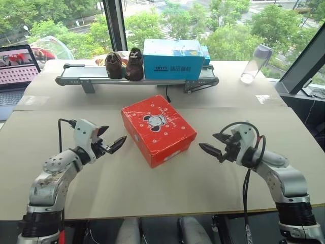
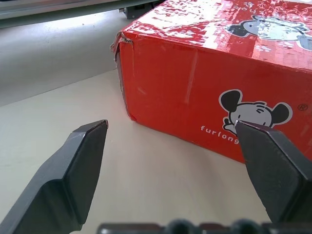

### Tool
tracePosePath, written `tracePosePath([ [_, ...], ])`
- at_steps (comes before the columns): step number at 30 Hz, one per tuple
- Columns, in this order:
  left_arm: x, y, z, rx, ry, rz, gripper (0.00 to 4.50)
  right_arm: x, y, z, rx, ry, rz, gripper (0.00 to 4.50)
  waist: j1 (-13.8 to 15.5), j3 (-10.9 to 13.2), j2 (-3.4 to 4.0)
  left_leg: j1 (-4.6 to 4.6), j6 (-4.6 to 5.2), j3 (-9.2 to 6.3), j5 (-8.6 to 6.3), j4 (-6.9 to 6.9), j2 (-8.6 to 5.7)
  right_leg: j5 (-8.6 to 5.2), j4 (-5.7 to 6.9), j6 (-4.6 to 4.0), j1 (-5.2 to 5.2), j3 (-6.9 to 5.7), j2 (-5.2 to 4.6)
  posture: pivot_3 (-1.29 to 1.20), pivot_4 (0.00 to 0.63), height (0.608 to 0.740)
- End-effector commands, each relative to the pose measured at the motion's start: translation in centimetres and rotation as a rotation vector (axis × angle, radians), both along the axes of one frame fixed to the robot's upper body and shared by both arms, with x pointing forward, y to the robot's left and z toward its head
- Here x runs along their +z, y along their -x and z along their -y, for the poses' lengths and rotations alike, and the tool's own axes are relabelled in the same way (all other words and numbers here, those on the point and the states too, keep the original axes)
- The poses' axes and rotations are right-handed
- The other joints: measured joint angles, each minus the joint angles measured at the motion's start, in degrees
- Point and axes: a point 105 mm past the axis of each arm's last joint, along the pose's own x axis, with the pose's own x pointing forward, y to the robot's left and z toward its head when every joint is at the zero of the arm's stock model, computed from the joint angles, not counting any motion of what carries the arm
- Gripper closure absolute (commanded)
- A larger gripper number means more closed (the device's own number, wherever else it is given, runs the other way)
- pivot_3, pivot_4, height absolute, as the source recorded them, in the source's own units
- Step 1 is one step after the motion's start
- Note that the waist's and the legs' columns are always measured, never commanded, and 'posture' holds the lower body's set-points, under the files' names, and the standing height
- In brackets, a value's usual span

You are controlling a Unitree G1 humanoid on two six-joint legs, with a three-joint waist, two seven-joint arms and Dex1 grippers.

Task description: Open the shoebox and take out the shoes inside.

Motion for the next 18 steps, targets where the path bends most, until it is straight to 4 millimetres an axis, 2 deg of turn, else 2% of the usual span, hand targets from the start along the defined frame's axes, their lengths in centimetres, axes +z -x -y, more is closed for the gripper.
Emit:
tracePosePath([
  [1, 1.5, -0.1, 0.0, -0.018, 0.01, 0.055, 0.05, 1.8, -0.2, 0.7, -0.011, 0.027, 0.074, 0.0, 0.0, 0.0, 0.0, 0.0, 0.0, 0.0, 0.0, 0.0, 0.0, 0.0, 0.0, 0.0, 0.0, 0.0, 0.0, 0.0, 0.15, 0.74],
  [7, 3.0, 0.3, -0.7, -0.099, -0.032, 0.043, 0.05, 3.4, -0.2, 3.1, -0.032, 0.109, 0.087, 0.0, 0.0, 0.0, 0.0, 0.0, 0.0, 0.0, 0.0, 0.01, 0.0, 0.0, 0.02, 0.0, -0.01, 0.0, 0.0, 0.0, 0.15, 0.74],
  [13, 2.9, 0.7, -0.3, -0.17, -0.099, 0.0, 0.05, 4.3, -0.2, 4.0, -0.033, 0.149, 0.1, 0.0, -0.1, 0.0, 0.0, 0.02, 0.0, 0.0, 0.0, 0.0, 0.0, -0.01, 0.01, 0.0, 0.0, 0.0, 0.01, 0.0, 0.15, 0.74],
  [18, 3.8, 1.2, 0.1, -0.237, -0.121, -0.009, 0.05, 4.6, -0.6, 5.1, -0.063, 0.192, 0.111, 0.0, 0.0, 0.0, 0.0, 0.01, 0.0, 0.0, 0.0, 0.03, 0.0, -0.01, 0.01, 0.0, 0.0, 0.0, 0.0, 0.0, 0.15, 0.74],
])
